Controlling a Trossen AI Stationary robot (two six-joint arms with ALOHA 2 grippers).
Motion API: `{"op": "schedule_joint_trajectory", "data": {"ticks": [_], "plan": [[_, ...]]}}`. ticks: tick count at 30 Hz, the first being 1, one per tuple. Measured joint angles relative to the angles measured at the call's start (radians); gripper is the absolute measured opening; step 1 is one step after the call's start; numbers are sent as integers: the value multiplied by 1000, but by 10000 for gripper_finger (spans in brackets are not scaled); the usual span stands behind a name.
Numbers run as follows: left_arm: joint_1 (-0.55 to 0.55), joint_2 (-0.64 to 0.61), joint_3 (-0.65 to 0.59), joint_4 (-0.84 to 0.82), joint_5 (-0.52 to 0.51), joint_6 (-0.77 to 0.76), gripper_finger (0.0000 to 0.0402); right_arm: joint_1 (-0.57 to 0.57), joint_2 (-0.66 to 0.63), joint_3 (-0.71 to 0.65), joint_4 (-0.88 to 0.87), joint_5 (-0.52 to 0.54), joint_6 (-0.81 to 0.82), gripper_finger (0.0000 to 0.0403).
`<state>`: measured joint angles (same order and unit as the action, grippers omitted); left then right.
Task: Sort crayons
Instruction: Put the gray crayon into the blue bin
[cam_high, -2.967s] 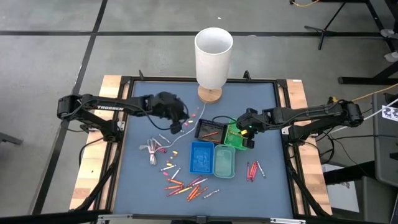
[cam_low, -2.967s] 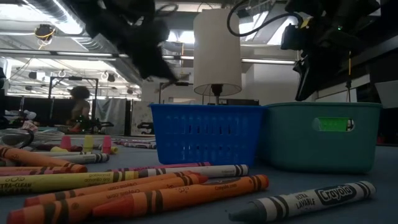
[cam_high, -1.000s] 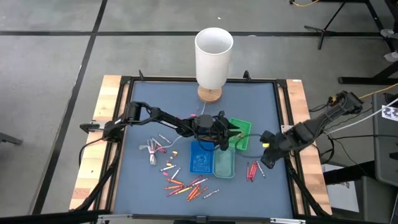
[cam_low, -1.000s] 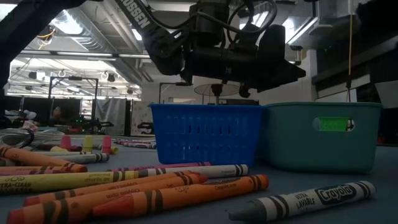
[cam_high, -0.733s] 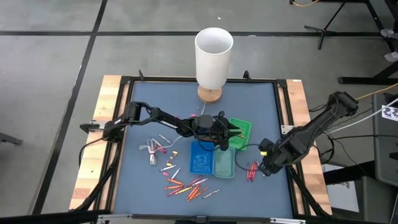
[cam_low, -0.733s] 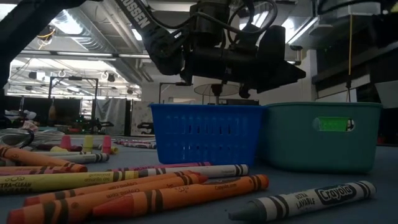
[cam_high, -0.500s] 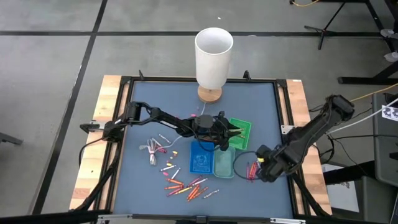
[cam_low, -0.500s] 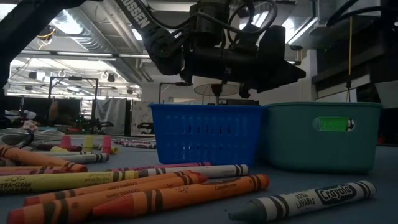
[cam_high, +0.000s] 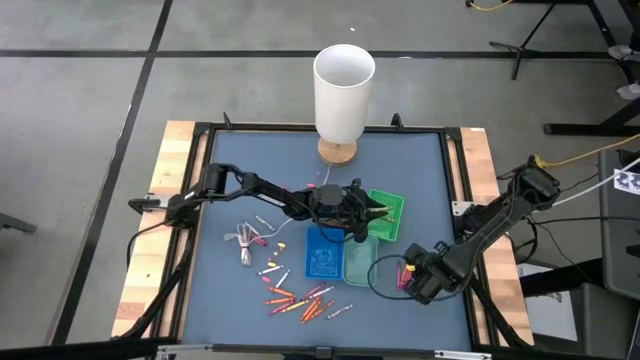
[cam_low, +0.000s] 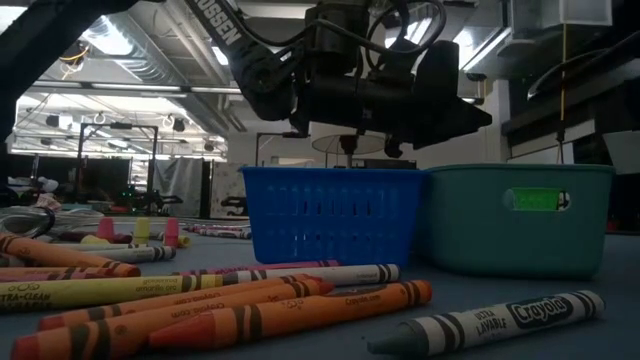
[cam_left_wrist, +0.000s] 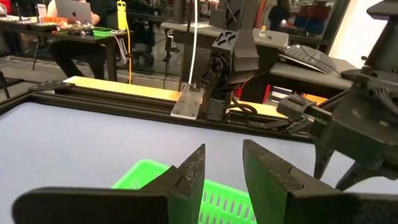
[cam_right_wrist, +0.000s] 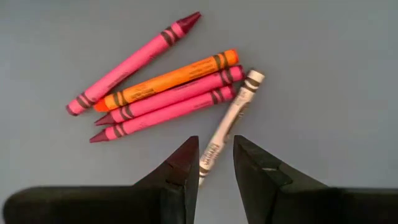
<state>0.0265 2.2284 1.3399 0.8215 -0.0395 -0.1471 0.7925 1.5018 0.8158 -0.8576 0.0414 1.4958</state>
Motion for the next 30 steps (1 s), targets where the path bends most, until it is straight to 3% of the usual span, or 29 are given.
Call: {"op": "schedule_joint_trajectory", "data": {"ticks": [13, 24, 30], "plan": [[0, 0, 0, 0, 0, 0, 93, 0, 88, 1, 20, -8, -1, 92], [0, 0, 0, -1, 0, 0, 93, 0, 96, 3, 25, -8, -1, 14], [0, 0, 0, -1, 0, 0, 93, -1, 97, 3, 24, -3, -1, 14]]}}
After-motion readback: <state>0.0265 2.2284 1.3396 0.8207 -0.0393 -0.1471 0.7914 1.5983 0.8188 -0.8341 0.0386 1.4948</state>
